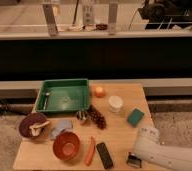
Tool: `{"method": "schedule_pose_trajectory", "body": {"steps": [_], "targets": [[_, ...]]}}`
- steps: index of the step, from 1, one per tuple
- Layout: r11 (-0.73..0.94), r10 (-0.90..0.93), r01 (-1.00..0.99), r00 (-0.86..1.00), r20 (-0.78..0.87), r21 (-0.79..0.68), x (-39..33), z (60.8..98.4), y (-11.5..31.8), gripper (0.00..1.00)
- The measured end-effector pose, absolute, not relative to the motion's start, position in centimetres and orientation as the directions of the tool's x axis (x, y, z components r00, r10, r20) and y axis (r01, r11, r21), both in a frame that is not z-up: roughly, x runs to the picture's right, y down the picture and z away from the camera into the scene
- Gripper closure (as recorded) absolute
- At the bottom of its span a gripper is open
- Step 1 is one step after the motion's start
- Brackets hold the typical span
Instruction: Wipe table surface with brush
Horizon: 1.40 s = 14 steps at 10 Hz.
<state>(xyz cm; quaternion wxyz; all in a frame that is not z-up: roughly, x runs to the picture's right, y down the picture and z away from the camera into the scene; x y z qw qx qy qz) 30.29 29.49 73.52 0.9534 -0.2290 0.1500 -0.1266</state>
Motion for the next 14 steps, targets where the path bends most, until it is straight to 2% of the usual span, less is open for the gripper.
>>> {"method": "schedule_pose_trajectory", "body": {"steps": [3,8,11,14], "targets": [[0.889,-0.272,0.130,0.922,-0.277,-0.439,32.4,73.1,27.5,1.00],[0.902,-0.260,0.129,0.924,-0.281,-0.412,32.6,77.3,22.5,1.00],[0.904,-0.258,0.135,0.928,-0.269,-0.405,30.8,80.1,20.7,1.00],[0.909,-0.265,0.173,0.942,-0.204,-0.380,26.9,81.1,20.6,1.00]]}}
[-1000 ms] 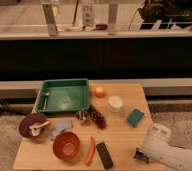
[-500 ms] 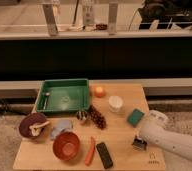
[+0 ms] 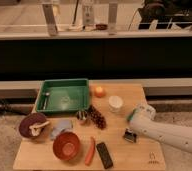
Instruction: Wipe table surface with brush
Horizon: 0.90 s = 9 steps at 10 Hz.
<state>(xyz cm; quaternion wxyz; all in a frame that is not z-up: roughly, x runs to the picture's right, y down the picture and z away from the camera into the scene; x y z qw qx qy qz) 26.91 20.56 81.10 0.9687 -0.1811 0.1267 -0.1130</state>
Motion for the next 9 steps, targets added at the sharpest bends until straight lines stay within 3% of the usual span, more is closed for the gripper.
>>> {"method": "schedule_pose_trajectory", "body": {"steps": [9], "targets": [[0.906,-0.318,0.259,0.939,-0.131,-0.335,24.1,80.6,21.0,1.00]]}}
